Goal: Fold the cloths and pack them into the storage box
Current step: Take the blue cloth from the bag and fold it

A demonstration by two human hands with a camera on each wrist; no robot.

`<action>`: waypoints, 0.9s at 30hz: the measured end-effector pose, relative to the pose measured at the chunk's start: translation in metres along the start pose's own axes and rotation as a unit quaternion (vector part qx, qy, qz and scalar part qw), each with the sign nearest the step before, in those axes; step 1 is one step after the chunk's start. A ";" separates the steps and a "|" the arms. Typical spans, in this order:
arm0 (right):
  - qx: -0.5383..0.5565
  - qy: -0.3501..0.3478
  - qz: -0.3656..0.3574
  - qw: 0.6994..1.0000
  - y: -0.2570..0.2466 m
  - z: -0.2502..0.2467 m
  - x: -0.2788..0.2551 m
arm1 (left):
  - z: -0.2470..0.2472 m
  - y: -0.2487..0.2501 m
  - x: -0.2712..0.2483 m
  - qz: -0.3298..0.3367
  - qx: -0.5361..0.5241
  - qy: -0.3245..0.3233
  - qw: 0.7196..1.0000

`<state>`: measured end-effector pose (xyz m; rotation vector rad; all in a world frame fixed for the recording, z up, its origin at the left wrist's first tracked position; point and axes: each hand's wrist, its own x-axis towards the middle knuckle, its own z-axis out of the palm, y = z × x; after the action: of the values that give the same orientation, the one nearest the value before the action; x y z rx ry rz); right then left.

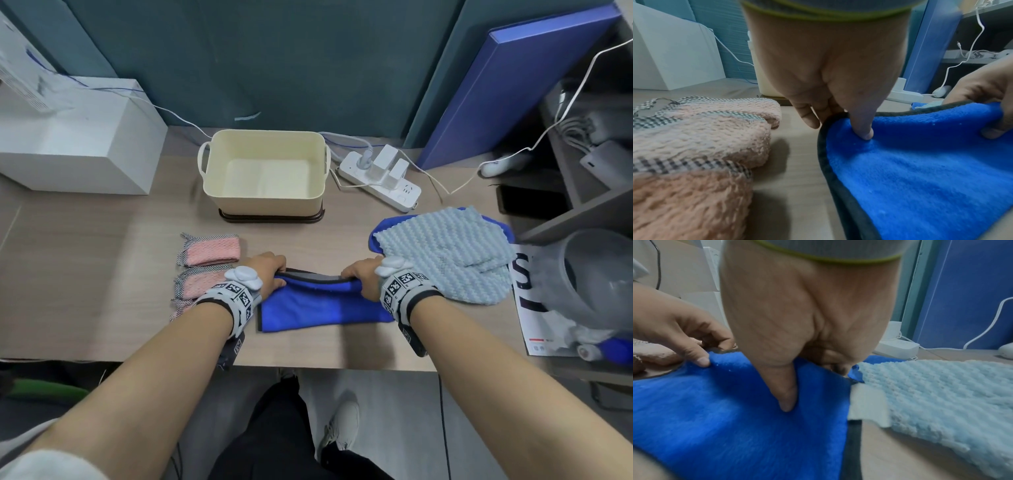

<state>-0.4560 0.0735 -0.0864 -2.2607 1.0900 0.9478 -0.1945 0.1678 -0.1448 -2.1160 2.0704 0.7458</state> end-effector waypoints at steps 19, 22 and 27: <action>0.084 0.140 0.095 0.982 0.046 -0.018 -0.035 | -0.046 0.006 -0.017 -0.054 -0.035 0.007 0.998; 0.107 0.177 0.099 0.973 0.052 -0.028 -0.050 | -0.069 0.015 -0.024 -0.065 -0.037 0.028 0.997; 0.155 0.236 0.100 0.954 0.059 -0.054 -0.070 | -0.109 0.027 -0.034 -0.072 -0.069 0.098 0.990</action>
<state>-0.5145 0.0386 -0.0052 -2.1875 1.5700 0.2663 -0.1888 0.1542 -0.0284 -2.4753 1.9796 0.7051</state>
